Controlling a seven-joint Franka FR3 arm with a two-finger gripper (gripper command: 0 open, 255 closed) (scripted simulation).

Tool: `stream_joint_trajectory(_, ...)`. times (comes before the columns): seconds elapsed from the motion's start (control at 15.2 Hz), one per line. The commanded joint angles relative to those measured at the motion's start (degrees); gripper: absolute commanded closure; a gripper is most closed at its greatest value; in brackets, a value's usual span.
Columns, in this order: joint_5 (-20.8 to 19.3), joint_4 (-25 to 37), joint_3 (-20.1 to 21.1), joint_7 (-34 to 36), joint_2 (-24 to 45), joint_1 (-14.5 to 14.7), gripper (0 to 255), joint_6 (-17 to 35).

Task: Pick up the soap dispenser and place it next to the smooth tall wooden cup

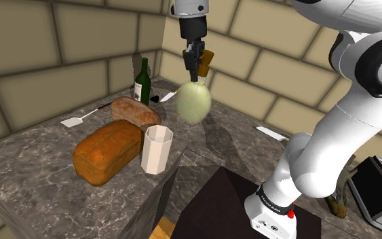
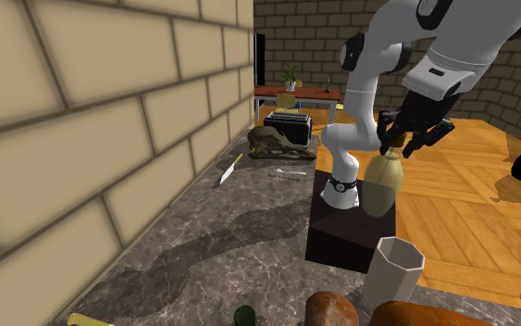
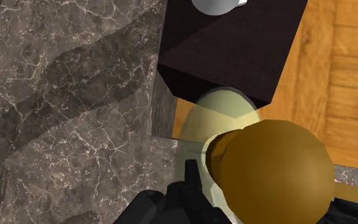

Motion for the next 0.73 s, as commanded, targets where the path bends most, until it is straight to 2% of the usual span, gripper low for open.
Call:
stream_joint_trajectory(0.0,0.9,2.25,1.63,3.27,1.71,1.39,255,-0.78)
stream_joint_trajectory(0.33,2.48,8.16,5.15,10.62,6.53,4.82,255,-2.31)
stream_joint_trajectory(0.66,3.11,16.6,8.36,18.01,13.19,8.79,255,-4.42)
